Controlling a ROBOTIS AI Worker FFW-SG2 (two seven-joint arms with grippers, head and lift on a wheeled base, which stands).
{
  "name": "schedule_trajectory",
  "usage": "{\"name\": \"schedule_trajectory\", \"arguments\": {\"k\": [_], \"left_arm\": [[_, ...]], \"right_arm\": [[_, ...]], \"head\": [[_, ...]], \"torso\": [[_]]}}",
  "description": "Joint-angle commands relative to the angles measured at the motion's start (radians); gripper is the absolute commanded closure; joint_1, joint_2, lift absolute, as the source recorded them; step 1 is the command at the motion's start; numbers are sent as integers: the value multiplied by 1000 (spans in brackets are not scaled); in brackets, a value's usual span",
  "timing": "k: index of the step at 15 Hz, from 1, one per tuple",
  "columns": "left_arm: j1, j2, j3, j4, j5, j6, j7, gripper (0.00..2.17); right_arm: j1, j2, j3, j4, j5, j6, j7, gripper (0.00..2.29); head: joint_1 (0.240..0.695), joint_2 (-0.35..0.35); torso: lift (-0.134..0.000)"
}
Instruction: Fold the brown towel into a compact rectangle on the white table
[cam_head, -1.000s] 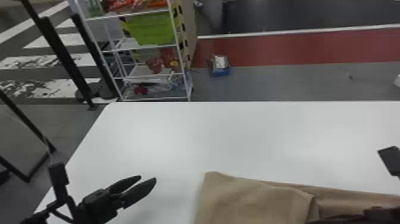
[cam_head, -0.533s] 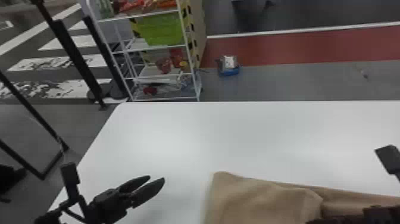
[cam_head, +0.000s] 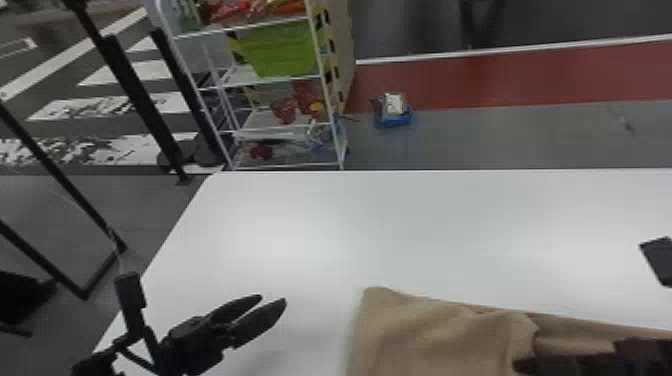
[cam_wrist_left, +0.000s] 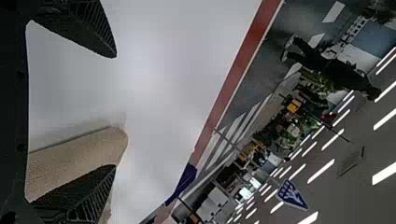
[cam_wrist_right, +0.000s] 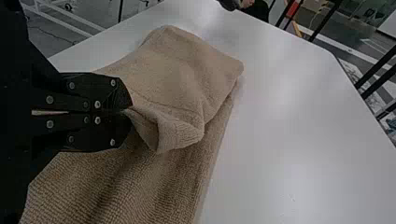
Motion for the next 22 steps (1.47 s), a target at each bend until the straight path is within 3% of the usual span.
{"name": "schedule_trajectory", "arguments": {"k": [1, 5, 9, 17, 20, 22], "left_arm": [[0, 2, 0, 0, 0, 0, 0, 33], [0, 0, 5, -2, 0, 0, -2, 33], [-8, 2, 11, 5, 0, 0, -2, 33], [-14, 3, 17, 15, -2, 0, -8, 29], [-20, 3, 3, 26, -6, -3, -8, 29], [-20, 5, -1, 26, -6, -3, -8, 29]], "right_arm": [[-14, 5, -35, -9, -55, 2, 0, 1234], [-9, 5, -89, -38, -85, 2, 12, 1234], [58, -60, -235, -133, -151, 2, 17, 1237], [204, -152, -486, -137, -183, 2, 55, 1237], [204, -182, -512, -43, -162, 2, 55, 1234], [206, -185, -494, 11, -131, 2, 55, 1234]], "head": [[695, 270], [695, 271], [695, 241], [695, 64], [695, 11], [695, -42]], "torso": [[-124], [-124], [-124], [-124], [-124], [-124]]}}
